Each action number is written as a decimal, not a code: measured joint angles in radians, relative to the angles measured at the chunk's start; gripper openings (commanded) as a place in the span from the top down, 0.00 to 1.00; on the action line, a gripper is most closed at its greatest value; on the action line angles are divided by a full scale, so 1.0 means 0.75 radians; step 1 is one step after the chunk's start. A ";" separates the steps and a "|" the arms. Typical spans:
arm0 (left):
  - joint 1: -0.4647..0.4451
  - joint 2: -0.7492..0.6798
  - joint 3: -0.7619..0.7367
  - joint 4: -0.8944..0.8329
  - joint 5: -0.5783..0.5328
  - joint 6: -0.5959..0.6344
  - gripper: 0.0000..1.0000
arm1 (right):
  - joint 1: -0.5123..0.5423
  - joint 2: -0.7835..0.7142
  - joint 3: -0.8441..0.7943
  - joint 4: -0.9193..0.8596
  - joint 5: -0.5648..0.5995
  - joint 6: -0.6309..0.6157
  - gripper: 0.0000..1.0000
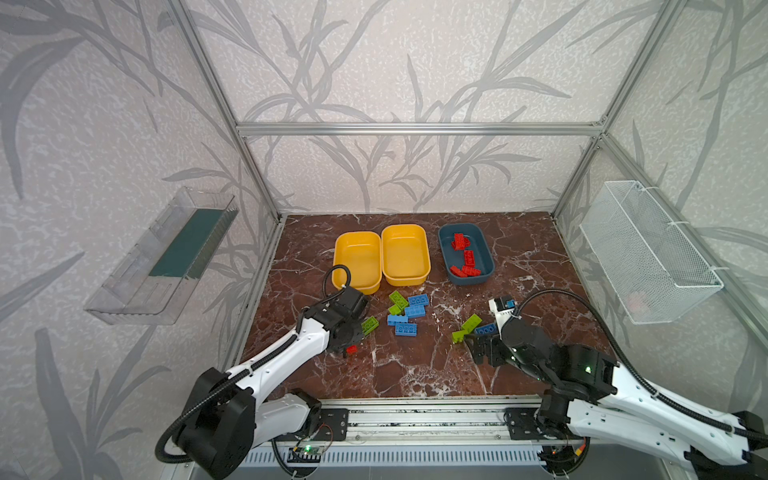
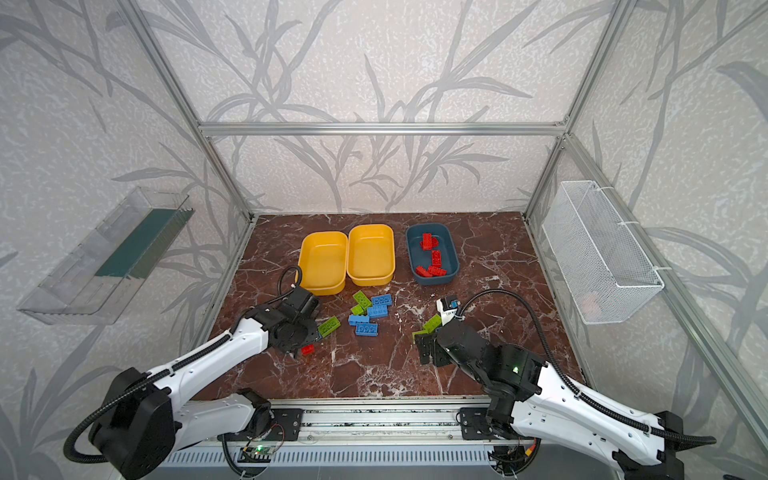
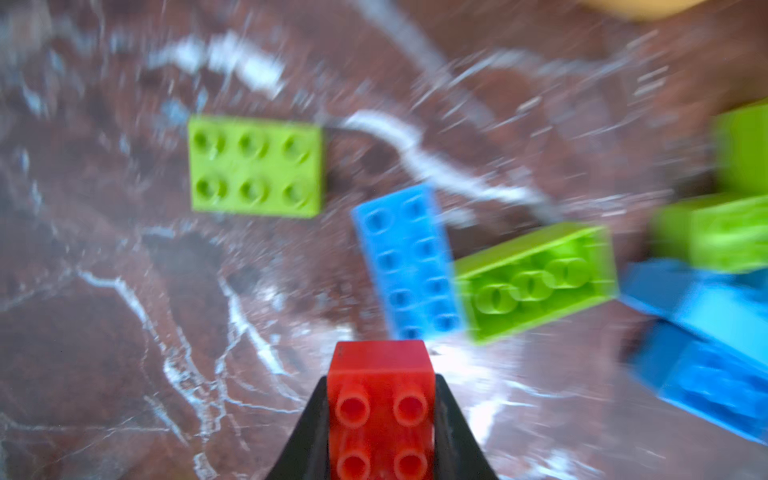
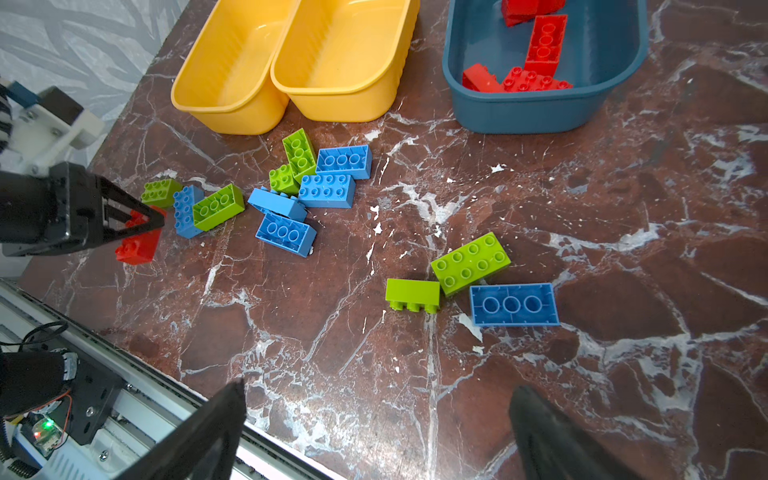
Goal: Sort the legos into containers by color
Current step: 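Carry the red brick with the left gripper over the teal tub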
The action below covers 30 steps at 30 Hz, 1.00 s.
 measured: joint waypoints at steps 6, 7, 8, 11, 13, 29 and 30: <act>-0.081 0.210 0.431 -0.011 -0.003 0.088 0.91 | 0.000 -0.043 0.000 -0.034 0.013 0.001 0.01; -0.100 0.279 0.517 -0.013 -0.002 0.102 0.92 | 0.000 -0.045 0.000 -0.040 0.013 0.002 0.01; -0.121 0.352 0.605 -0.013 -0.001 0.115 0.91 | 0.000 -0.049 0.000 -0.045 0.015 0.004 0.01; -0.174 0.590 0.890 -0.013 0.015 0.162 0.91 | 0.000 -0.068 0.000 -0.065 0.020 0.010 0.01; -0.202 0.750 1.094 -0.030 0.034 0.189 0.91 | 0.000 -0.094 0.000 -0.088 0.032 0.013 0.01; -0.270 1.926 2.656 -0.221 0.305 0.348 0.85 | -0.017 -0.148 0.012 -0.210 0.159 0.005 0.01; -0.270 1.930 2.632 -0.207 0.313 0.348 0.83 | -0.028 -0.142 0.016 -0.211 0.161 -0.002 0.01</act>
